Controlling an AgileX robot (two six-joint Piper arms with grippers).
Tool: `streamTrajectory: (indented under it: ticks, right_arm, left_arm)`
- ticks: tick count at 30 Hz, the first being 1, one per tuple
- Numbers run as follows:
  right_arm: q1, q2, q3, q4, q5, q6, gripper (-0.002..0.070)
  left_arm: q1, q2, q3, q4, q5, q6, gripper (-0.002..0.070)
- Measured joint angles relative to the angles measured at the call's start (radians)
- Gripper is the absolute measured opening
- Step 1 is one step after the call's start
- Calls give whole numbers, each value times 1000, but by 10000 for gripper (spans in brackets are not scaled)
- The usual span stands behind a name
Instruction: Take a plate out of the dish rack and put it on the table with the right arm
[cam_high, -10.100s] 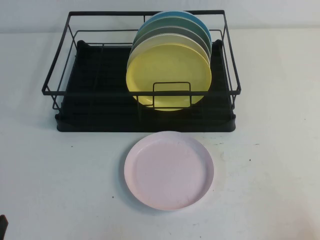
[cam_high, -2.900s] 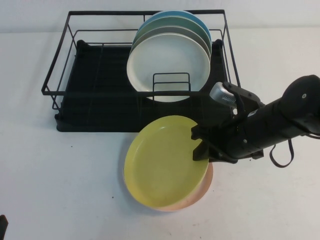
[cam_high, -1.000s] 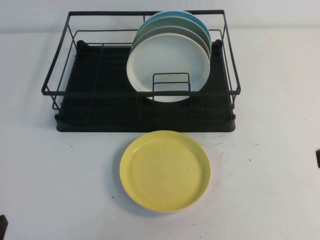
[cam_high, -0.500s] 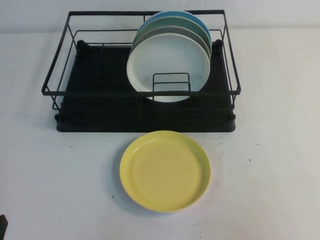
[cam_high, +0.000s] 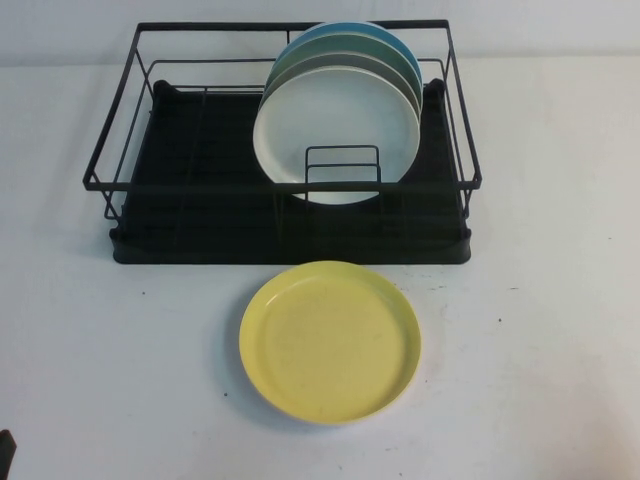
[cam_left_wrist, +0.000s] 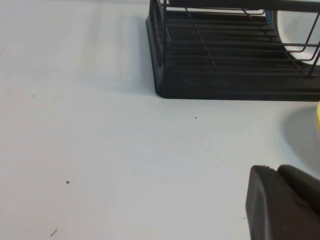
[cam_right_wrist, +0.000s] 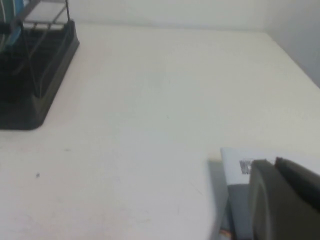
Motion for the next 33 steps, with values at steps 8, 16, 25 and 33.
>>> streamTrajectory:
  ticks: [8,16,25,33]
  right_arm:
    - [48,-153,10,60,179,0,-18]
    - [66,-153,15,60,238,-2,-18]
    - [66,-153,15,62,238,-2,-18]
    - [66,-153,15,67,238,-4,-18]
  left_arm:
    - [0,0,0,0,0,0,-4]
    - [0,0,0,0,0,0,-4]
    - [0,0,0,0,0,0,-4]
    - [0,0,0,0,0,0,-4]
